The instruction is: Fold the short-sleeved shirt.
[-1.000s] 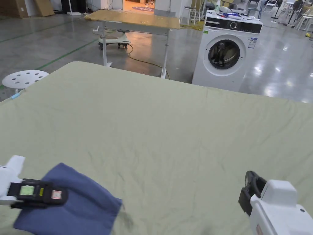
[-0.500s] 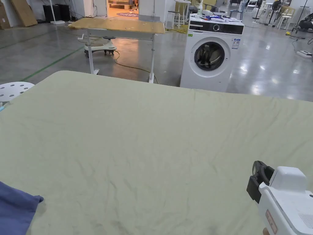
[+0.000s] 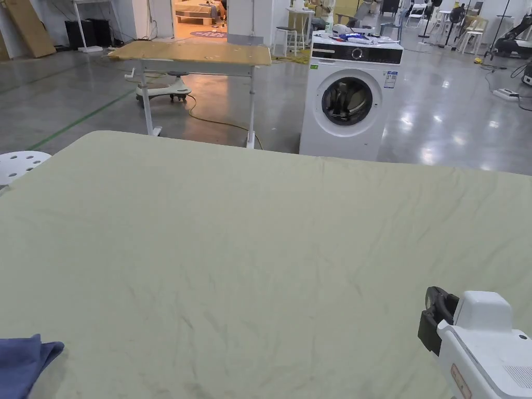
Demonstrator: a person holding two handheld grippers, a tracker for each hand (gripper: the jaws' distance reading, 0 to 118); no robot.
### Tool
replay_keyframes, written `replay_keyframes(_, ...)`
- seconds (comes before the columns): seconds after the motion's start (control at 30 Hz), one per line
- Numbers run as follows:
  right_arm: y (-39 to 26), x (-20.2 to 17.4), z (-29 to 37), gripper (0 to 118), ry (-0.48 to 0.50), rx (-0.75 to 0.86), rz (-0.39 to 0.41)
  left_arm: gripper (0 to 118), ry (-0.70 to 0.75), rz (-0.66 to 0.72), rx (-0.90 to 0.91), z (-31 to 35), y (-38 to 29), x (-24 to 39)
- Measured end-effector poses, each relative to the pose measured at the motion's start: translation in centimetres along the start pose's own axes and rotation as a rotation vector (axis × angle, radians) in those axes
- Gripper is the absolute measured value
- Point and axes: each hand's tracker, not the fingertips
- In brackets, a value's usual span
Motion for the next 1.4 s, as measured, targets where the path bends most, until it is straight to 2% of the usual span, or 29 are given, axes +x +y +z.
replay_keyframes(0.07,0.0,0.0,0.0,0,0.001,-0.004,0.009,63,-0.015,0.032,0.063,0.8,-0.1,0.6)
replay_keyframes(0.13,0.0,-0.1,-0.2,0,0.006,-0.006,0.008,62,-0.092,0.048,0.135,1.7,-0.5,2.2)
replay_keyframes(0.37,1.1,-0.9,-0.1,0,0.029,0.011,-0.012,49,-0.429,-0.012,0.581,7.4,-5.3,14.3)
replay_keyframes(0.43,1.4,-1.2,-0.1,0,0.035,0.019,-0.012,38,-0.435,-0.031,0.682,7.7,-5.8,17.3)
replay_keyframes(0.53,1.5,-1.4,-0.2,0,0.039,0.025,-0.028,30,-0.422,-0.069,0.757,8.3,-7.7,23.4)
replay_keyframes(0.63,1.4,-1.8,-0.4,0,0.037,0.027,-0.038,3,-0.340,-0.157,0.820,8.0,-8.7,28.6)
replay_keyframes(0.77,1.0,-2.2,-0.4,0,0.034,0.032,-0.046,0,-0.347,-0.182,0.887,8.1,-9.8,33.2)
replay_keyframes(0.87,0.8,-2.3,-0.2,0,0.028,0.039,-0.058,0,-0.296,-0.195,0.948,7.5,-10.0,35.0)
replay_keyframes(1.4,0.3,-1.9,0.9,0,-0.044,0.097,-0.070,0,-0.241,-0.166,1.060,7.6,-11.5,38.8)
